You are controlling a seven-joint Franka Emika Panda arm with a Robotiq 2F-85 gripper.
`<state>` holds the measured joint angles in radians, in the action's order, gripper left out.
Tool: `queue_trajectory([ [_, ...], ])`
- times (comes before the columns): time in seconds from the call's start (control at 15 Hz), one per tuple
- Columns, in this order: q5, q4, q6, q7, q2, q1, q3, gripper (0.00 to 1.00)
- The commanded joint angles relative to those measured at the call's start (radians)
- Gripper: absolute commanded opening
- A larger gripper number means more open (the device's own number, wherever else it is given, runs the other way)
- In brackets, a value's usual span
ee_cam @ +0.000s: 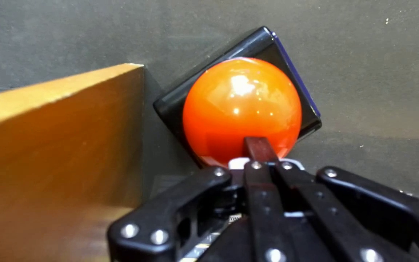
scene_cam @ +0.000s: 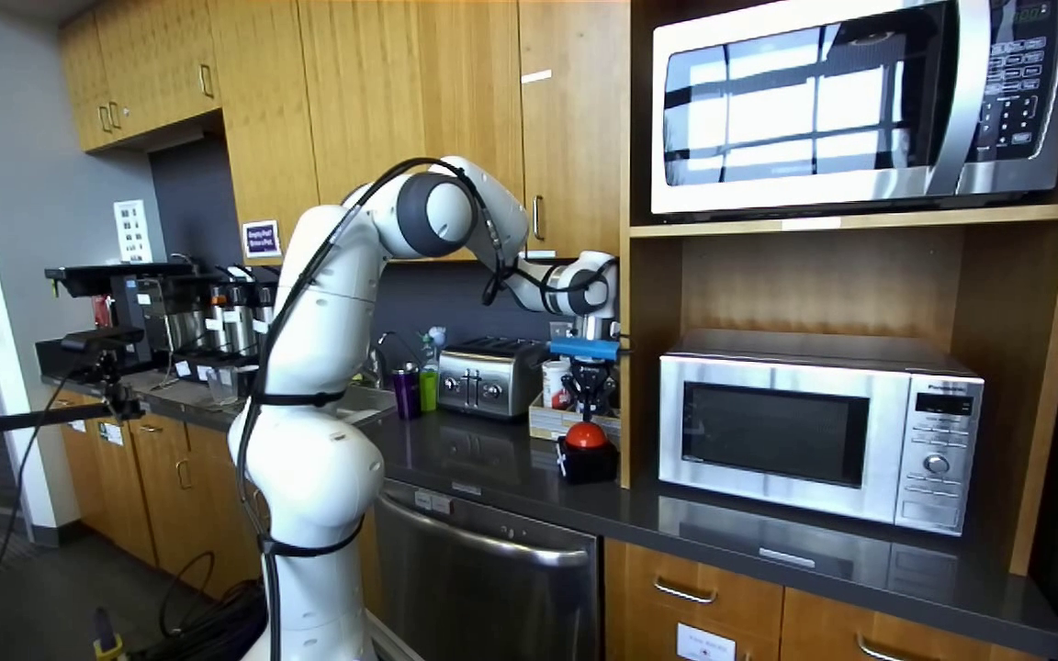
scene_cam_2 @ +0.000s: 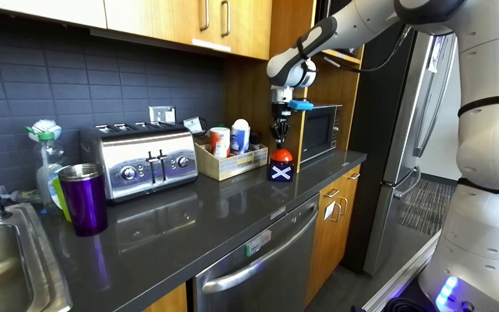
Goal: Press the orange button.
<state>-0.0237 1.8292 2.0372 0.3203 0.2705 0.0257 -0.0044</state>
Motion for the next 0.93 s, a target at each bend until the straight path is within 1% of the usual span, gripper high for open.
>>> queue_trajectory([
  [0.0, 0.054, -0.032, -0.003, 0.007, -0.023, 0.007, -0.001, 0.00],
  [0.33, 0.060, -0.019, -0.023, -0.010, -0.059, 0.003, 0.001, 0.00],
  [0.87, 0.046, -0.003, -0.099, -0.025, -0.072, 0.007, -0.002, 0.00],
])
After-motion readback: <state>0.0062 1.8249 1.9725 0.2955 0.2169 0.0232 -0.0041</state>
